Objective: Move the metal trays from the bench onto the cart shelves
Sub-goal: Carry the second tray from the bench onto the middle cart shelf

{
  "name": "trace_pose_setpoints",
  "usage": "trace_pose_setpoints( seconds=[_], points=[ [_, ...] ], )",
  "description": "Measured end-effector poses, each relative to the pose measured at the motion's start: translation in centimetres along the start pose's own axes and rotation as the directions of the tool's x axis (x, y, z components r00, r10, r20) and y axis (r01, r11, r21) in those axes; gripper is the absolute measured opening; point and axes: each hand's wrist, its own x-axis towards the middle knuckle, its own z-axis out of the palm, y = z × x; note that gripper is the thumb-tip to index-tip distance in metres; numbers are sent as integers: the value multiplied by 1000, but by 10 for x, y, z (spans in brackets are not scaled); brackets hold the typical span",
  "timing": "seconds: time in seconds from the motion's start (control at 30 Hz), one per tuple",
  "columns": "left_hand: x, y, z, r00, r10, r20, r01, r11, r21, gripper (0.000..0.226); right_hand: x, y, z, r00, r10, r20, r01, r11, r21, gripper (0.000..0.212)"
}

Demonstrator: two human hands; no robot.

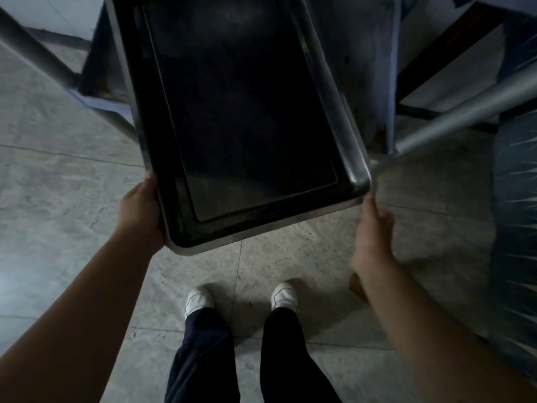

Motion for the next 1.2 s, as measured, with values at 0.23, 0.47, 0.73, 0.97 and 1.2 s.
trace_pose_setpoints(
  seconds=[0.23,0.47,0.73,0.97,1.2],
  points=[
    [-28,-23,22,998,-4,64,-3,994,112,34,-35,14,37,978,97,184,-158,923,350,23],
    [-33,-32,40,983,31,180,-85,951,296,34,23,-13,31,981,39,192,-100,944,315,22],
    [-36,-13,78,954,-13,300,-56,975,217,22,88,-75,53,987,13,162,-65,945,319,19],
    [-38,-21,121,946,-3,324,-41,991,129,19,28,-33,47,964,-66,256,51,997,64,32],
    [-29,-30,144,913,-17,407,11,1000,18,20,6,1,40,912,-170,374,36,940,338,10]
  ],
)
